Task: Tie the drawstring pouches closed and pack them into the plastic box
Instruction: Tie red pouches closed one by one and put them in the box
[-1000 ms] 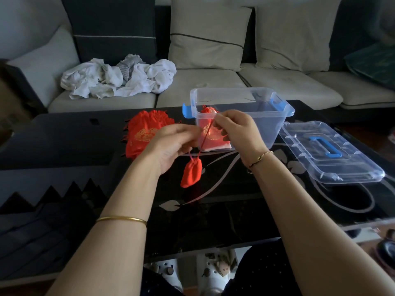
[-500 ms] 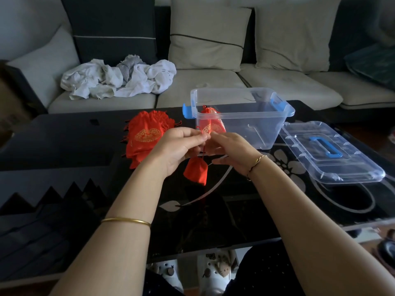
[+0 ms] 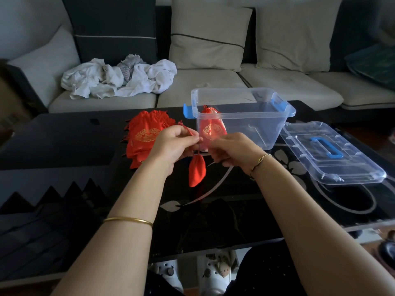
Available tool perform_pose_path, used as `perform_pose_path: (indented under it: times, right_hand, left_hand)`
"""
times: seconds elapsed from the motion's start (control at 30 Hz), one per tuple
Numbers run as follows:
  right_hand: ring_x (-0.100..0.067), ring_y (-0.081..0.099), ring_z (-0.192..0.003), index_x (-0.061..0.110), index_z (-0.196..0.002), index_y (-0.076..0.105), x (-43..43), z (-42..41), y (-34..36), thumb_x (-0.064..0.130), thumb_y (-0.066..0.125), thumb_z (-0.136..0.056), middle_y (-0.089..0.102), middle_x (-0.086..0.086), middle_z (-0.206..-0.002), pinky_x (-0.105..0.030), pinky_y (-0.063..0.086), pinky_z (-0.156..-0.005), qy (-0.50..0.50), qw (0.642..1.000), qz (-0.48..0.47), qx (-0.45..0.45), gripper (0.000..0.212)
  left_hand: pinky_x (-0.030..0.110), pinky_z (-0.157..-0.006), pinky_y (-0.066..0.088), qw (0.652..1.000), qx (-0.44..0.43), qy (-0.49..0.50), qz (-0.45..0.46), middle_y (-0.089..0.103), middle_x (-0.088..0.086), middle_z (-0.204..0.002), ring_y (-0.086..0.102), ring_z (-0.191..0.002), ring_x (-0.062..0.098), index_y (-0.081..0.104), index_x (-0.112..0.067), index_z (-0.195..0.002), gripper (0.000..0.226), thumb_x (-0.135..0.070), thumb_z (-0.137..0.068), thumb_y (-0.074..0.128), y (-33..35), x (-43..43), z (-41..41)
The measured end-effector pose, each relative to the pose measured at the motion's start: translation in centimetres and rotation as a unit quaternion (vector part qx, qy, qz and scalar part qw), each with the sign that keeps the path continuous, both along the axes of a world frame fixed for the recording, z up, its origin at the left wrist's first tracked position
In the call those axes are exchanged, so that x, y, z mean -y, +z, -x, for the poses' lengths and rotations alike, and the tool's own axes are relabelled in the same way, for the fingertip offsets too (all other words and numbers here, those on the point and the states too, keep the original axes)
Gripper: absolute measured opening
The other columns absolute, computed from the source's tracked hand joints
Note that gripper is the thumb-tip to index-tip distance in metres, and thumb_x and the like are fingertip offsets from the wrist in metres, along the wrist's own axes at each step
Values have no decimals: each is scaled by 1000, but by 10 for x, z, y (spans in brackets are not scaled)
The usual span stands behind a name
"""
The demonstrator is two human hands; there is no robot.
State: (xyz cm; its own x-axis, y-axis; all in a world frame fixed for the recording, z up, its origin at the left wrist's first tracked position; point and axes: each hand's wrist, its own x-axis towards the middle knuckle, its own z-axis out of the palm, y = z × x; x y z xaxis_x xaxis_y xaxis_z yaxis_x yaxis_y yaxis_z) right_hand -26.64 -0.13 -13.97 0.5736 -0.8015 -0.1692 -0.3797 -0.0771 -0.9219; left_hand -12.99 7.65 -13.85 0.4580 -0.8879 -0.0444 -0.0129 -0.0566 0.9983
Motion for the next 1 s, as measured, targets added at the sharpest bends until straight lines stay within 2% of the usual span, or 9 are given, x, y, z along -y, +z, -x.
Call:
perform_pose_path:
  times: [0.1,0.2,0.3,0.4,0.5,0.63,0.73,0.87,1.0]
  right_hand:
    - [-15,54,-66,8,-73,65,-1,-4,-8,23,53,-88,62,-5,-72,-25,42,-58,26,993,55,-102,24]
    - [-22,57,-81,10,-84,65,3,-11,-12,14,46,-91,61,-10,-89,-35,48,-74,-30,993,108,-32,21]
    - [-21,63,-84,16,-85,62,5,-13,-14,0,38,-92,64,-9,-91,-36,51,-84,-18,995,-15,92,30]
    - [-17,63,-77,13,-89,63,4,-12,-16,-1,42,-92,65,-6,-87,-37,53,-83,13,993,-69,99,25]
    - [-14,62,-72,11,-94,63,5,-11,-17,2,45,-90,68,-5,-81,-31,51,-73,41,987,-104,116,21]
    - [-15,60,-67,12,-88,61,6,-10,-17,8,43,-94,64,-7,-75,-28,49,-66,56,981,-130,131,19]
    - [-16,58,-65,12,-85,62,6,-11,-16,11,46,-95,62,-6,-71,-28,49,-65,55,978,-140,146,19]
    - [-14,58,-68,12,-85,63,5,-10,-16,18,51,-94,62,-5,-77,-26,51,-64,68,975,-158,140,16]
    - [-19,64,-78,9,-91,60,4,-9,-14,19,50,-95,62,-6,-84,-34,55,-73,53,972,-170,154,15]
  left_hand:
    - [21,-65,55,999,46,-22,0,71,4,-81,62,-62,9,65,-11,-77,17,5,-84,61,1,-1,0]
    - [15,-61,53,991,122,-57,12,68,5,-80,62,-59,4,63,-10,-80,19,8,-83,59,6,-2,3]
    - [23,-69,54,969,233,-64,45,66,0,-77,61,-66,7,62,-16,-79,23,6,-81,61,5,0,5]
    - [26,-72,52,929,362,-41,68,63,-5,-78,58,-69,7,66,-17,-87,18,0,-81,64,0,4,6]
    - [29,-76,52,904,417,-8,94,58,-13,-76,57,-72,9,69,-17,-99,22,-5,-81,66,-4,4,7]
    - [32,-79,53,881,457,2,123,56,-17,-78,60,-80,7,68,-18,-107,29,-6,-81,67,-5,4,6]
    - [30,-80,52,879,457,17,136,59,-14,-82,60,-80,6,68,-19,-110,31,-7,-81,67,-5,4,6]
    - [32,-83,52,898,416,29,138,67,-4,-86,64,-83,13,69,-15,-109,30,-6,-81,67,-7,7,4]
    - [18,-77,52,926,352,38,134,67,-6,-80,62,-74,4,71,-13,-101,24,-1,-82,65,-8,9,3]
